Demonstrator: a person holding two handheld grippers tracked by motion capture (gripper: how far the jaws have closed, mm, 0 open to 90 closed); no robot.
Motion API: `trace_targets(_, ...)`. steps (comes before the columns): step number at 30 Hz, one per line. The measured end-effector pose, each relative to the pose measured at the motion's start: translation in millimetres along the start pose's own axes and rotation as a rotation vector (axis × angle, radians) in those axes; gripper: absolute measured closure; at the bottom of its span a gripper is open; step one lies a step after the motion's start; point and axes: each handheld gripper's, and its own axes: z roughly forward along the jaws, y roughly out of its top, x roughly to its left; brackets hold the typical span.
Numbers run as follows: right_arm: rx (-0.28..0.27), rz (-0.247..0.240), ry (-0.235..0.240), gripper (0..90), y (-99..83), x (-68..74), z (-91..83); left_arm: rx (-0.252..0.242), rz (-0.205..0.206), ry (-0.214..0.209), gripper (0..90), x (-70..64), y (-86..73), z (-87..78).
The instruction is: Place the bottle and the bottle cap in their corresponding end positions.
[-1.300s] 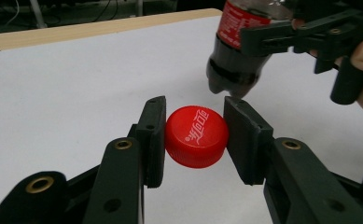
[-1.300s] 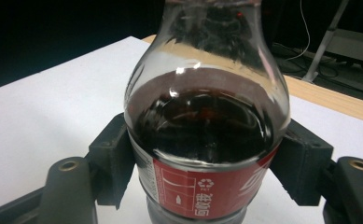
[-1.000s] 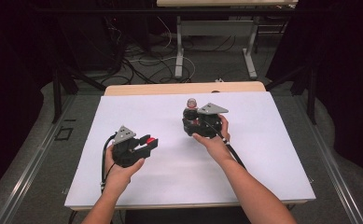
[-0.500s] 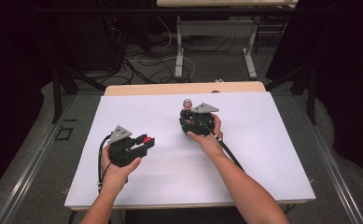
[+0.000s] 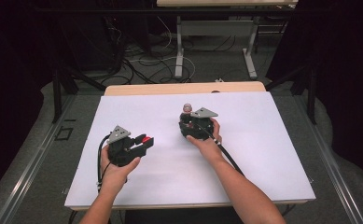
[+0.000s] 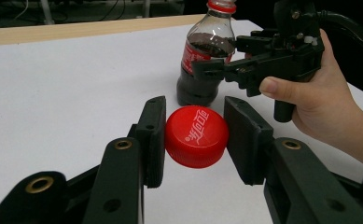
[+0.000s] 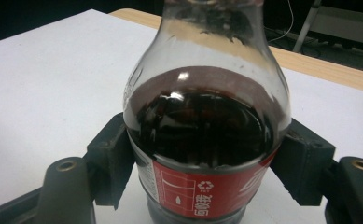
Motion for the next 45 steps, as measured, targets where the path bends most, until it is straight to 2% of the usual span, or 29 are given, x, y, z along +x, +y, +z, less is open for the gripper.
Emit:
trace_targets(6,0.003,-0.008,0.004,28.2,-1.1,-2.0,-1.8,0.001,0.002,-0.001,61.1,-0.7,-0.1,0.7)
trace_targets(14,0.013,0.016,0.021,27.0,-0.7,-2.6,-2.8,0.003,0.000,0.001,61.1,-0.7,-0.8,2.0)
trace_targets(17,0.007,0.029,0.036,23.5,0.1,-3.5,-3.7,0.005,0.002,0.000,61.0,-0.5,-0.7,2.1)
trace_targets(18,0.030,0.026,0.039,22.2,1.1,-3.7,-5.7,0.006,0.002,0.000,61.0,-0.3,-0.8,2.3)
trace_targets(19,0.011,0.028,0.040,21.1,0.8,-3.7,-5.4,0.007,-0.007,-0.002,61.0,-0.6,-1.1,2.8)
trace_targets(21,0.008,0.031,0.046,19.8,0.9,-4.3,-7.6,0.006,-0.001,0.001,61.0,0.1,-1.6,4.1)
trace_targets(26,0.029,0.041,0.055,15.9,-0.2,-6.3,-13.6,0.021,-0.007,0.001,61.0,-0.8,-3.1,7.2)
trace_targets(27,0.027,0.040,0.061,15.4,-0.6,-7.3,-15.1,0.021,0.005,0.001,61.0,-0.5,-3.2,8.1)
trace_targets(30,0.044,0.045,0.049,14.9,-1.5,-9.7,-21.4,0.032,-0.002,-0.001,61.0,-2.1,-4.5,11.8)
trace_targets(31,0.041,0.054,0.029,14.9,-1.8,-10.0,-23.2,0.042,0.025,0.003,61.0,-1.0,-4.7,12.8)
trace_targets(32,0.048,0.044,0.019,14.9,-1.9,-11.6,-25.5,0.045,0.024,0.003,61.0,-1.6,-5.5,14.6)
trace_targets(34,0.052,0.070,0.013,14.7,-2.1,-13.3,-30.3,0.055,0.027,-0.003,61.0,-2.4,-6.6,18.6)
trace_targets(39,0.064,0.077,0.032,11.5,-1.9,-17.4,-44.5,0.075,0.047,-0.013,60.9,-6.4,-8.5,30.0)
trace_targets(41,0.089,0.076,0.033,11.0,-2.2,-18.2,-51.0,0.079,0.050,-0.022,60.9,-9.4,-9.1,35.5)
trace_targets(42,0.100,0.071,0.039,10.4,-2.3,-18.7,-54.3,0.089,0.066,-0.031,60.9,-10.2,-8.9,38.2)
trace_targets(45,0.129,0.075,0.061,5.3,-4.1,-19.3,-64.8,0.094,0.084,-0.054,60.9,-14.1,-9.8,47.6)
